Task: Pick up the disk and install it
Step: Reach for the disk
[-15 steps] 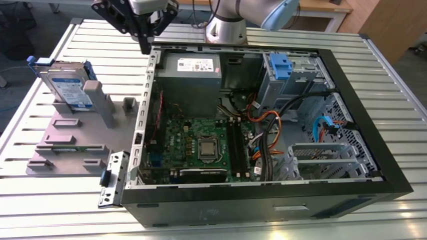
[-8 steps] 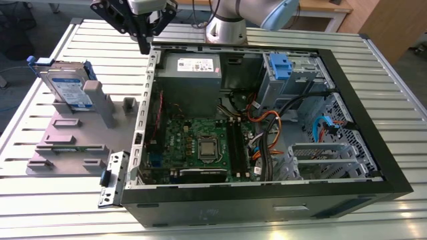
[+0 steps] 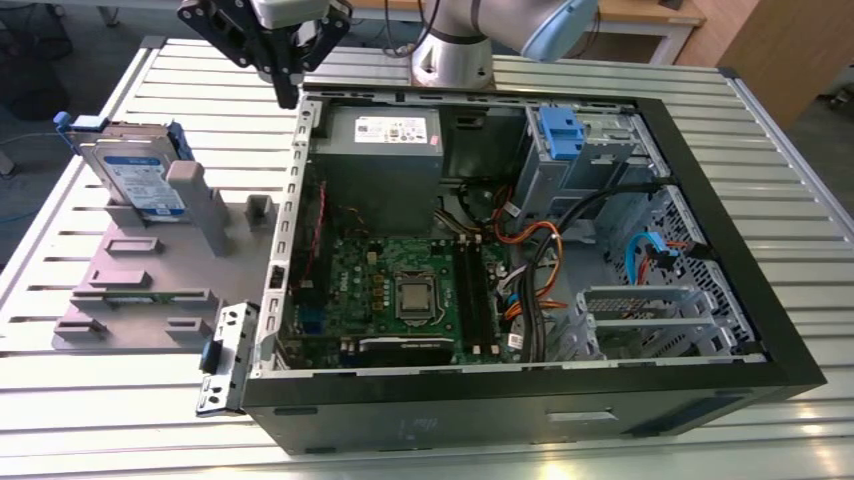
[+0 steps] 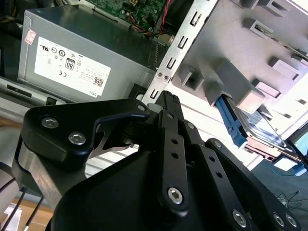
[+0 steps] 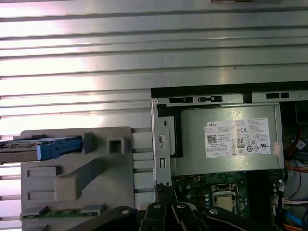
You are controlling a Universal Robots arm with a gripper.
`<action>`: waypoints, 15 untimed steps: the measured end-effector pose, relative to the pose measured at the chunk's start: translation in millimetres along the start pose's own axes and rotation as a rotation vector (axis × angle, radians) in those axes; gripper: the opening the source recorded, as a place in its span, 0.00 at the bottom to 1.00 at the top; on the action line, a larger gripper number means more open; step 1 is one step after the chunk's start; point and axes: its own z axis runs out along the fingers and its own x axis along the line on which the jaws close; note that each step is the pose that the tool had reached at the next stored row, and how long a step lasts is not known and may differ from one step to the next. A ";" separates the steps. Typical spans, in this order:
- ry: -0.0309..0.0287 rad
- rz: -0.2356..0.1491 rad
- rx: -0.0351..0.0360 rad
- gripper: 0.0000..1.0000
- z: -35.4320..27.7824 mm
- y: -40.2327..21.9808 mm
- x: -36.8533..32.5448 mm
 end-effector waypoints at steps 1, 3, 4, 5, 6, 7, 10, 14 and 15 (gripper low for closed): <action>0.0000 0.000 0.0000 0.11 0.0 0.0 0.3; 0.0000 0.000 0.0000 0.11 0.0 0.0 0.7; 0.0000 0.000 0.0000 0.11 0.0 -0.1 1.0; 0.0000 0.000 0.0000 0.11 0.0 -0.1 1.2; 0.0000 0.000 0.0000 0.11 0.0 -0.1 1.5; 0.0000 0.000 0.0000 0.11 0.0 -0.1 1.7; 0.0000 0.000 0.0000 0.11 0.0 -0.2 2.4; 0.0000 0.000 0.0000 0.11 -0.1 -0.2 3.3; 0.0000 0.000 0.0000 0.11 -0.1 -0.3 3.6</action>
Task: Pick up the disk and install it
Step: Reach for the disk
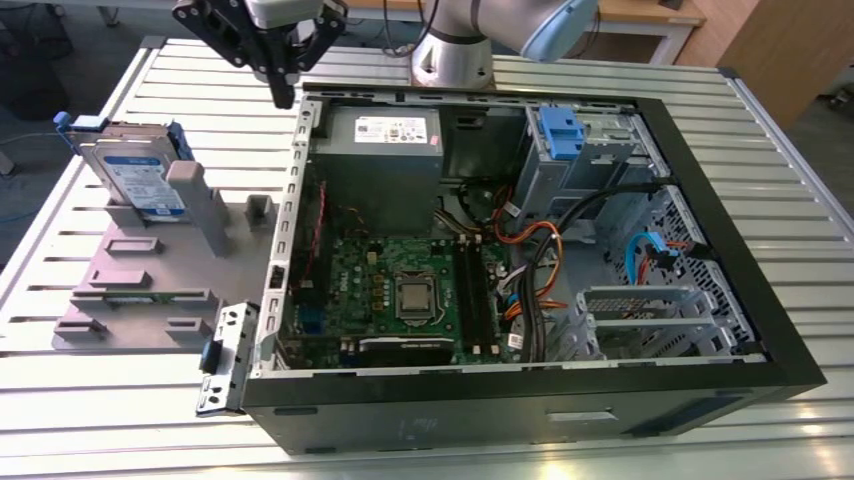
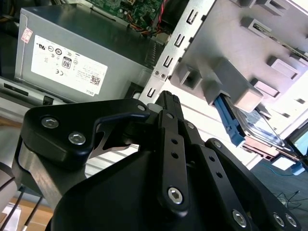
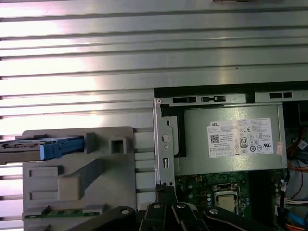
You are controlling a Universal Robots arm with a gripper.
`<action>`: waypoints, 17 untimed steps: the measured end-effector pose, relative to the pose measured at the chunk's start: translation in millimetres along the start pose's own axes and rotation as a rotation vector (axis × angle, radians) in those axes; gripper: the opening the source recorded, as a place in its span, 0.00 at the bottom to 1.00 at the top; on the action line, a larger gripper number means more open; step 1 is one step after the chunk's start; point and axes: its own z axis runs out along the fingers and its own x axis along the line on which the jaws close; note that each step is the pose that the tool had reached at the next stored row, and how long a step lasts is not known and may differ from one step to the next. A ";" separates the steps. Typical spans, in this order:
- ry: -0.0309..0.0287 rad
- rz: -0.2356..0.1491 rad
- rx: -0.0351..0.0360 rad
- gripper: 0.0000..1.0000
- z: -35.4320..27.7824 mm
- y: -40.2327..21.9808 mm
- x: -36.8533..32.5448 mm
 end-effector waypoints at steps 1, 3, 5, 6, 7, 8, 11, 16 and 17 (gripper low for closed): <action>0.0000 0.000 0.0000 0.11 0.0 0.0 0.2; 0.0000 0.000 0.0000 0.11 0.0 0.0 0.7; 0.0000 0.000 0.0000 0.11 0.0 -0.1 1.1; 0.0000 0.000 0.0000 0.11 0.0 -0.1 1.3; 0.0000 0.000 0.0000 0.11 -0.1 -0.1 1.4; 0.0000 0.000 0.0000 0.11 0.0 -0.1 1.7; 0.0000 0.000 0.0000 0.11 0.0 -0.1 2.2; 0.0000 0.000 0.0000 0.11 -0.1 -0.2 3.4; 0.0000 0.000 0.0000 0.11 -0.1 -0.2 3.8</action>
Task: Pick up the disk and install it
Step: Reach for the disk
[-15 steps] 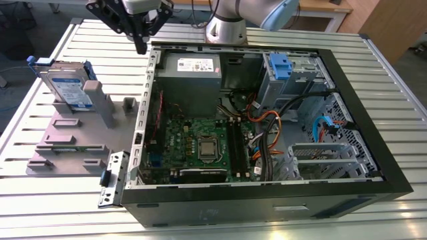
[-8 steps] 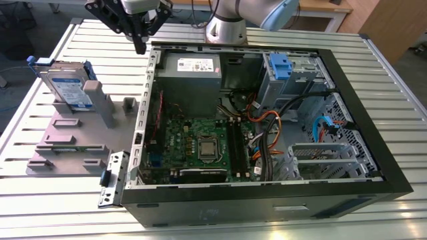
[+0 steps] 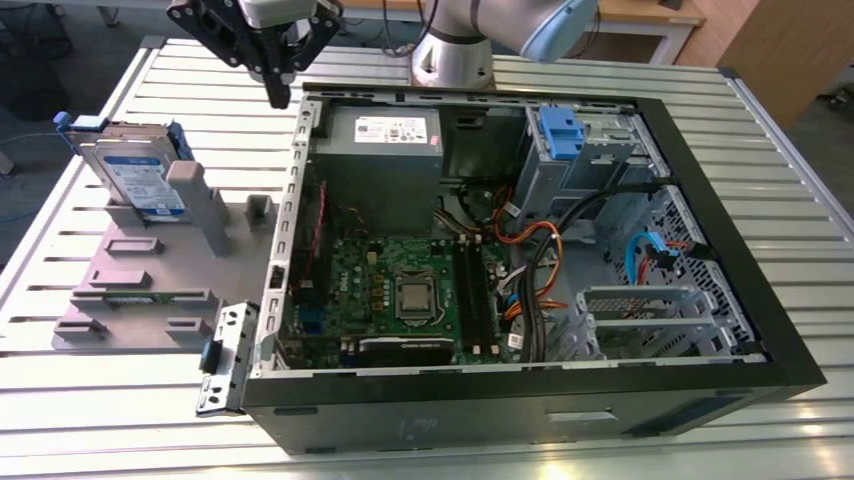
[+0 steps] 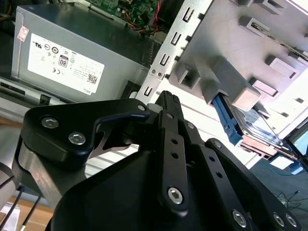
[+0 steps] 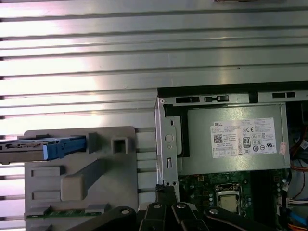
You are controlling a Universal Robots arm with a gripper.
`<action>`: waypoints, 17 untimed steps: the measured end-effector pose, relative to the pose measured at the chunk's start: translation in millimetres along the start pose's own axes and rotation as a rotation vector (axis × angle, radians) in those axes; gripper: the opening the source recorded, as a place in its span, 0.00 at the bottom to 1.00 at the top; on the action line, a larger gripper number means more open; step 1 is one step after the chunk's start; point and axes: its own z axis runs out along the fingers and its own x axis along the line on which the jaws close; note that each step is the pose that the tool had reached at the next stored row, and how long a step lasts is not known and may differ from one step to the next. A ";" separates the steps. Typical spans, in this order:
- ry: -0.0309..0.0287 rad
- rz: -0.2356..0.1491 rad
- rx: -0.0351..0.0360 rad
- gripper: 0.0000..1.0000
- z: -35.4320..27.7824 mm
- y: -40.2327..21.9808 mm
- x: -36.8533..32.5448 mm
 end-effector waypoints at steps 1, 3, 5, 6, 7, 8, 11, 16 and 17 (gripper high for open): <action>0.0000 0.000 0.0000 0.11 0.0 0.0 0.4; 0.0000 0.000 0.0000 0.11 0.0 -0.1 1.1; 0.0000 0.000 0.0000 0.11 -0.1 -0.1 1.9; 0.0000 0.000 0.0000 0.11 -0.1 -0.2 2.2; 0.0000 0.000 0.0000 0.11 -0.1 -0.2 2.7; 0.0000 0.000 0.0000 0.11 0.0 -0.2 3.1; 0.0000 0.000 0.0000 0.11 -0.1 -0.3 4.3; -0.0001 0.000 0.0000 0.11 -0.1 -0.5 6.9; -0.0001 0.000 0.0000 0.11 -0.2 -0.5 7.3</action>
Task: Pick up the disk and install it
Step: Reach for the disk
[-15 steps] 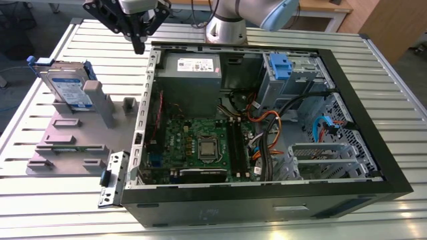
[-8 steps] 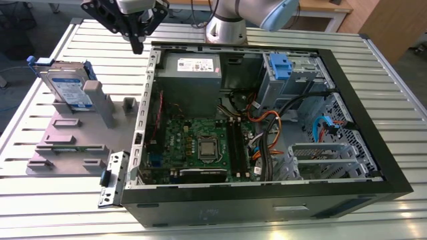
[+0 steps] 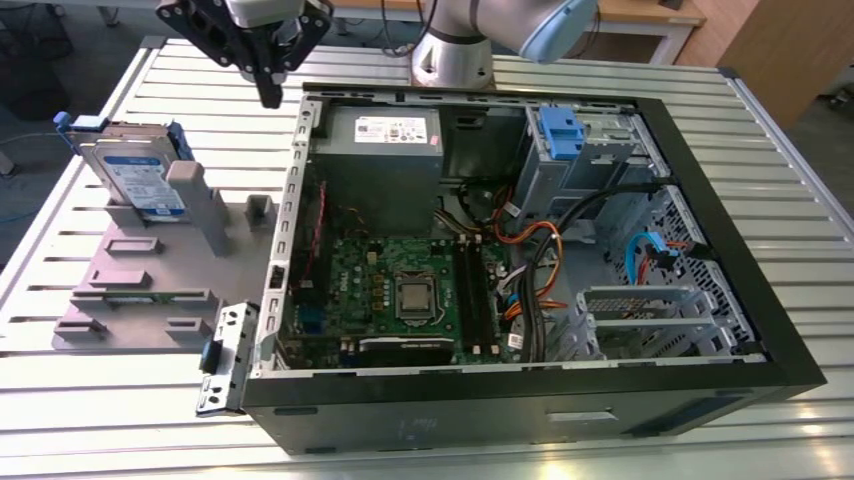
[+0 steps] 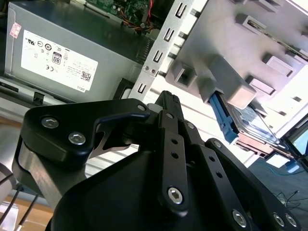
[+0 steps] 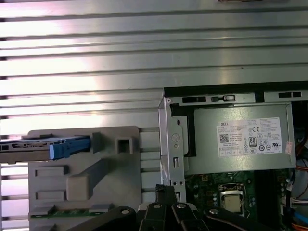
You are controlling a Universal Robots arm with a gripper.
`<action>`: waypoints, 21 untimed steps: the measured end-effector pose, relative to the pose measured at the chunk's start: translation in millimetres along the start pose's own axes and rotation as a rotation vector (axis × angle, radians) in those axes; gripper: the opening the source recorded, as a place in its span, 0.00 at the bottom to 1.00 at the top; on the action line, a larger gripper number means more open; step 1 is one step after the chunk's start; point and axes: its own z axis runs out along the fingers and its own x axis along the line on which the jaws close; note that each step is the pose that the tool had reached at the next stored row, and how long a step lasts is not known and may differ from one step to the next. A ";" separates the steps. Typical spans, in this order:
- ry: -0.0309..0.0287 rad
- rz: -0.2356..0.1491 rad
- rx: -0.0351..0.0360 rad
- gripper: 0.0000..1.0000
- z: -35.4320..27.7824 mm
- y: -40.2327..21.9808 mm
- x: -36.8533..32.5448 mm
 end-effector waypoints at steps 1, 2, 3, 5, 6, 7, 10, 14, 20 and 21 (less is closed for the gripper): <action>0.0000 0.000 0.0000 0.11 0.0 0.0 0.5; -0.0001 0.000 -0.0001 0.11 0.0 -0.1 0.9; -0.0001 0.000 0.0000 0.11 0.0 -0.1 1.4; -0.0001 0.000 0.0000 0.11 -0.1 -0.2 2.6; -0.0001 0.000 0.0000 0.11 -0.1 -0.2 3.1; -0.0002 0.000 0.0000 0.11 -0.1 -0.3 3.6; -0.0002 0.000 -0.0001 0.11 -0.1 -0.4 5.2; -0.0003 0.000 0.0000 0.11 -0.1 -0.5 7.2; -0.0003 0.000 -0.0001 0.11 -0.2 -0.7 10.0; -0.0003 0.000 -0.0001 0.11 -0.2 -0.7 10.4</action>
